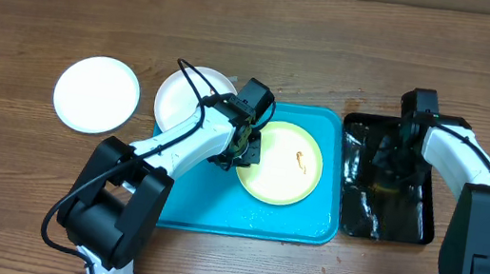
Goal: Clean dirty plates on tray and stack at the side
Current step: 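Lower the right gripper into the black tray and grasp the sponge, then carry the sponge with the right gripper to the held yellow plate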
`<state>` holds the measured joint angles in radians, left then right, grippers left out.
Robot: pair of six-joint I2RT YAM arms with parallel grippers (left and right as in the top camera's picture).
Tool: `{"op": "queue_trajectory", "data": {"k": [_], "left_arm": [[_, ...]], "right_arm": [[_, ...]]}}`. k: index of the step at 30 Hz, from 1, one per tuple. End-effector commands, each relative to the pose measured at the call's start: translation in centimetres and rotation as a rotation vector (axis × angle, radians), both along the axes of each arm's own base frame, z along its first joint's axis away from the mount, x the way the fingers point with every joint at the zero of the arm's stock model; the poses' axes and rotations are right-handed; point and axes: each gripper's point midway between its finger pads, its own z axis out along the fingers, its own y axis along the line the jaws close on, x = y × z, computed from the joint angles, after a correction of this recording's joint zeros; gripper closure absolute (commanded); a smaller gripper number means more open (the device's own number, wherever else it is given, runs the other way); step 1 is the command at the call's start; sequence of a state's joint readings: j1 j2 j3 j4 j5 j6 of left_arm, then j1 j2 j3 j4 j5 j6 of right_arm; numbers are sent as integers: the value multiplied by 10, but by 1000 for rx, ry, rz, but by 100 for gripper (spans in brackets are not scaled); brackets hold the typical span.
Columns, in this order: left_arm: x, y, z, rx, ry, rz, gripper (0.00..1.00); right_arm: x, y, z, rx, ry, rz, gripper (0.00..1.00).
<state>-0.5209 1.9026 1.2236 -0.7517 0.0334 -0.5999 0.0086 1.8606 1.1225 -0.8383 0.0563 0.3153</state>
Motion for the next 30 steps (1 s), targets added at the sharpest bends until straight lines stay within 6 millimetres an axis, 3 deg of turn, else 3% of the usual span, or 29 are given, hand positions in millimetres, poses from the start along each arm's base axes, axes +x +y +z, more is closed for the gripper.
{"op": "queue_trajectory", "data": {"k": [1,2,3,5,11,13,14,15,16,18,20,21,24,28,29,30], "left_arm": [[-4,2,-5,1,20,8,80],[-4,2,-5,1,20,8,80],[-4,2,-5,1,20,8,80],[-4,2,-5,1,19,8,80],[-4,2,-5,1,19,8,79],[-4,2,-5,2,20,8,79],[-4,2,-5,2,20,8,79],[-4,2,-5,2,19,8,79],[-4,2,-5,2,19,7,79],[-3,3,-5,5,17,8,79],[-3,3,-5,8,15,9,78],[-3,3,-5,8,15,9,76],[-3,3,-5,8,15,9,69],[-3,3,-5,8,15,9,68],[-3,3,-5,8,15,9,68],[-3,3,-5,8,16,9,68]], "right_arm": [[-8,-1,-9,-11,31,10,83],[-7,-1,-9,-11,25,11,56],[-5,-1,-9,-11,17,10,42],[1,-1,-8,-11,-6,10,34],[27,-1,-6,-11,-113,10,33],[34,-3,-4,-21,-145,8,38],[35,-3,-4,-22,-149,8,60],[36,-3,-4,-21,-152,8,90],[36,-3,-4,-21,-152,8,96],[37,-2,-4,-21,-154,8,92],[38,-2,-3,-17,-160,8,36],[39,-1,-2,-11,-161,10,26],[40,0,10,-9,-134,10,23],[35,-1,27,-11,-79,10,24],[33,-1,27,-10,-70,10,27],[28,-1,26,-13,-48,10,36]]}}
